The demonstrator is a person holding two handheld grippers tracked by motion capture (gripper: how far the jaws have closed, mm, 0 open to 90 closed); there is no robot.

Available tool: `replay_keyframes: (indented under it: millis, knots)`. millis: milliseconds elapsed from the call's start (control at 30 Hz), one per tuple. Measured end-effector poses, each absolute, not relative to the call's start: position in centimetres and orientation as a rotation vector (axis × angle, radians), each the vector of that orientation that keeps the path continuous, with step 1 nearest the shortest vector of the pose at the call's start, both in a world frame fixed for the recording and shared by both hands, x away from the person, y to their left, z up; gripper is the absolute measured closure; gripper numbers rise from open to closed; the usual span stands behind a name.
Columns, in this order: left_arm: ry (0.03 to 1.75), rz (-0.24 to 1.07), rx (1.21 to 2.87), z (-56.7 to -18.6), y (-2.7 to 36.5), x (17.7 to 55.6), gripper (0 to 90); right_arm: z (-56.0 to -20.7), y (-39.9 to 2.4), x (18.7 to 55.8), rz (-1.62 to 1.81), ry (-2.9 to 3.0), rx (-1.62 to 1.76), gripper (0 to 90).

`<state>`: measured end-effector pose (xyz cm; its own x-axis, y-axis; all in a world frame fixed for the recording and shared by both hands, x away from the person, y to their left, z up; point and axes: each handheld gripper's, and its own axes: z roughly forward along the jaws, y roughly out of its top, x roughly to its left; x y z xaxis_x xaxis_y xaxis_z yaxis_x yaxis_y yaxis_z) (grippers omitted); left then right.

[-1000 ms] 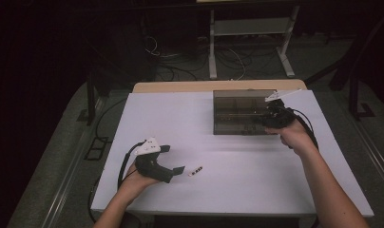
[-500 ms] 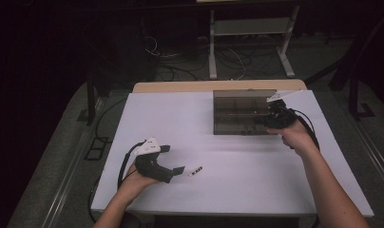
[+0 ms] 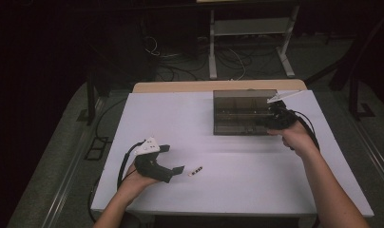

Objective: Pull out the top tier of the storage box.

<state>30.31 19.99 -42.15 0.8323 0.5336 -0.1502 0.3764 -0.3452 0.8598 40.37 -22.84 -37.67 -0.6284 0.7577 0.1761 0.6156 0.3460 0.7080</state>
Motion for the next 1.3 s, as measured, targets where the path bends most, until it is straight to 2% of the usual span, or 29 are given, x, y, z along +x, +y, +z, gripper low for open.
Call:
replay_keyframes:
  millis: [1300]
  knots:
    - [0.673, 0.191, 1.976, -42.1, 20.0, 30.3, 0.0, -38.1, -22.5, 39.0, 1.138, 2.45, 1.232, 88.9]
